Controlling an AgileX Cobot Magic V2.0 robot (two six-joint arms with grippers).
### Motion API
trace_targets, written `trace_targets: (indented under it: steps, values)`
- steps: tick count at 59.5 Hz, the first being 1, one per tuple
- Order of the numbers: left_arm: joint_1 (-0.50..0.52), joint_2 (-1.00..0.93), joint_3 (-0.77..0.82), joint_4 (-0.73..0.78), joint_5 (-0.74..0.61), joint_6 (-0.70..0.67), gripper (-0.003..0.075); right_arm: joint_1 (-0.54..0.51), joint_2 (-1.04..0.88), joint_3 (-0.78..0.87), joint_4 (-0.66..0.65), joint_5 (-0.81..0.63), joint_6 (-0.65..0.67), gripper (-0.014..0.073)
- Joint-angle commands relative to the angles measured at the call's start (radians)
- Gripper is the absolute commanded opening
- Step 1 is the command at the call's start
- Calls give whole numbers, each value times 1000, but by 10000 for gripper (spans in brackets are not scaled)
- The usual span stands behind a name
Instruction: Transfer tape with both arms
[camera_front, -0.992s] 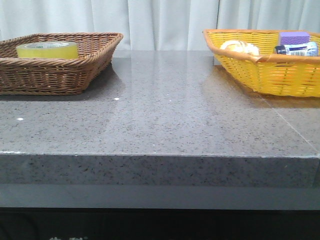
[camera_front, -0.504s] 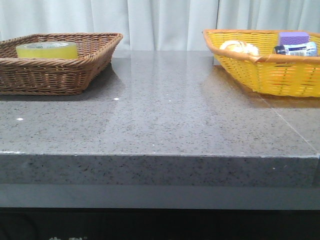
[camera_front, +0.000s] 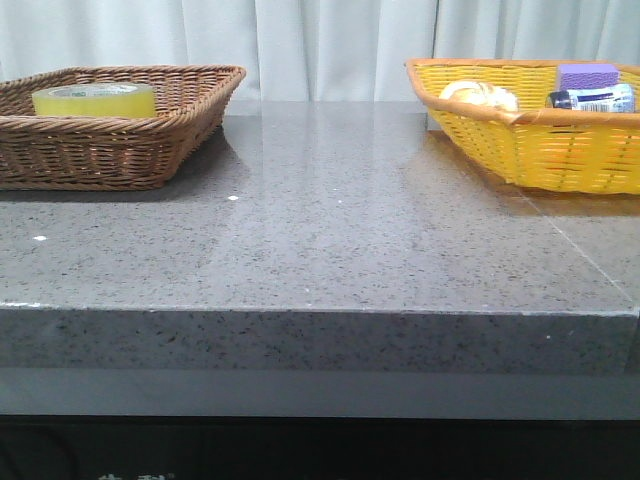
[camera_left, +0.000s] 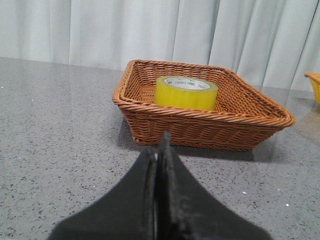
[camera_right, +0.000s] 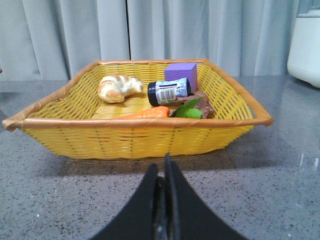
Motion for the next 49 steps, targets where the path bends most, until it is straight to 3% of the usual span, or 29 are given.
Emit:
trace_targets:
  steps: [1,49]
  values:
    - [-6,-17,39,-4,-83,-8,-20,-4,-26,-25,-27,-89,19,-68]
    - [-6,-17,39,-4,-83,-8,-20,-4,-26,-25,-7,-89,19,-68]
